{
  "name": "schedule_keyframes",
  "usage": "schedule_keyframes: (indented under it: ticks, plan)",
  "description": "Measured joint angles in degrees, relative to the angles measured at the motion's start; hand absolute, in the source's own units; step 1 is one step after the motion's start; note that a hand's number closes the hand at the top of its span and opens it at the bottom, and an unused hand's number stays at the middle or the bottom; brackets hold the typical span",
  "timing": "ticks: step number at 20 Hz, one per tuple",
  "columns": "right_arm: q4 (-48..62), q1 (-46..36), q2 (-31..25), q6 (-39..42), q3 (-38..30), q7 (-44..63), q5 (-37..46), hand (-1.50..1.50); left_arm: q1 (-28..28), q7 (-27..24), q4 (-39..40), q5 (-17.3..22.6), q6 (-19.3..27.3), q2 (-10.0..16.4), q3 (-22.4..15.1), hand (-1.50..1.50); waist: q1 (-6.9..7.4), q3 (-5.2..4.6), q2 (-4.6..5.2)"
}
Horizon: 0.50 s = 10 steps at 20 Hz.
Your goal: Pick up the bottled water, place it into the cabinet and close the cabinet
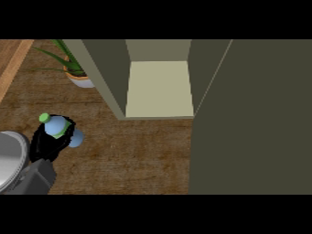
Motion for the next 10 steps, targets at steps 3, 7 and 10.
schedule_keyframes:
  ticks: [3, 7, 10]
  plan:
    - [0.1, 0.0, 0.0, 0.5, -1.0, -0.1, -0.3, -1.5, 0.4, -1.1, 0.0, -0.1, -0.1, 0.0, -0.3, 1.5, 0.04, 0.0, -0.03]
    - [0.2, 0.4, 0.7, 0.9, -0.7, -0.4, -0.5, -1.5, 0.2, -4.1, -2.2, -0.6, 2.6, -1.5, -1.2, 1.5, 0.11, 0.03, -0.15]
    - [0.1, 0.2, 1.3, 0.7, -0.2, 0.0, -0.7, -1.5, 1.1, -6.1, -4.6, -1.6, 4.9, -5.0, -3.0, 1.5, 0.47, 0.06, -0.23]
